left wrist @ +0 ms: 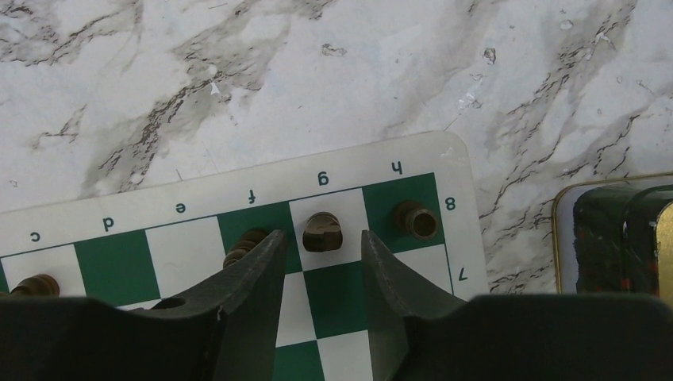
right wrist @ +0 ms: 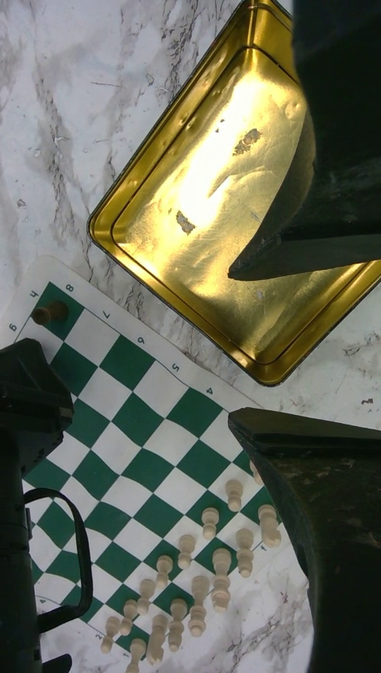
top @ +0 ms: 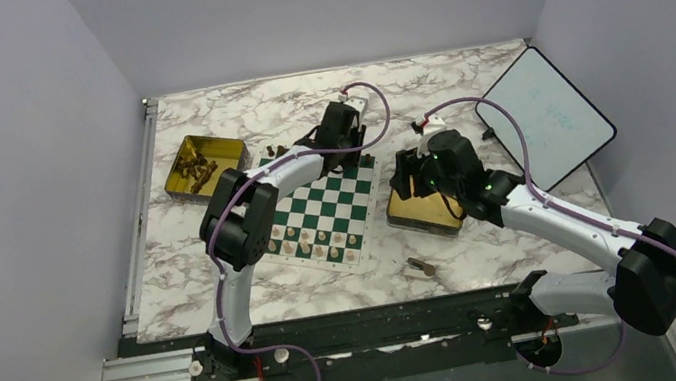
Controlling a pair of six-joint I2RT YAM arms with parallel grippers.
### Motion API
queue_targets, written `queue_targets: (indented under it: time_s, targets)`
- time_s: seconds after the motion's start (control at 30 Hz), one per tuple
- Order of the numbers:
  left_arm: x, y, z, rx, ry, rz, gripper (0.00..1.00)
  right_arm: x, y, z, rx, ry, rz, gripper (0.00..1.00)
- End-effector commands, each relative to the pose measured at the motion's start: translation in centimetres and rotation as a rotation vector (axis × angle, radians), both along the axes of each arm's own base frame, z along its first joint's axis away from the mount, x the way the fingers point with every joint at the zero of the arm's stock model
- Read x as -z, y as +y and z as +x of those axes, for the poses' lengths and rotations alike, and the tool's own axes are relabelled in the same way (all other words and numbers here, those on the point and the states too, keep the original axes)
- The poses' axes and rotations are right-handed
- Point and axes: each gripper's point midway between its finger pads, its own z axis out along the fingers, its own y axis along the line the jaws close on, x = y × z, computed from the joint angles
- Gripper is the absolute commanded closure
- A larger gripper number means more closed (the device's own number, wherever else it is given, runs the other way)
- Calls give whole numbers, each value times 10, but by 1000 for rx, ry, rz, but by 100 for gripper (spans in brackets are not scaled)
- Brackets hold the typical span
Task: Set up the chess pieces on the board
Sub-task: Place the chess piece on the chessboard, then pick up the chess piece from the storage box.
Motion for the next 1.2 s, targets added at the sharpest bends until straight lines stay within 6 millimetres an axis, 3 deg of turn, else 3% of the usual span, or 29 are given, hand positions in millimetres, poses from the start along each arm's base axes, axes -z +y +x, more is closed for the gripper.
queue_targets:
  time_s: [0.0, 0.33, 0.53, 0.8, 1.17]
  targets:
    - [-28, -8, 4, 16, -38, -24, 58, 0, -7, -1, 16, -9, -18, 35]
    - [-70, -4, -1, -4, -47, -95, 52, -4, -1, -1, -8, -10, 10, 35]
    - [-98, 27, 3, -66, -53, -134, 52, -7, 1, 0, -12, -14, 18, 34]
    - [-109, 110, 19, -240, -64, -113, 52, -3, 6, 0, -22, -5, 32, 34]
    - [-104, 254, 20, -536, -46, -79, 54, 1, 8, -1, -31, 10, 36, 35]
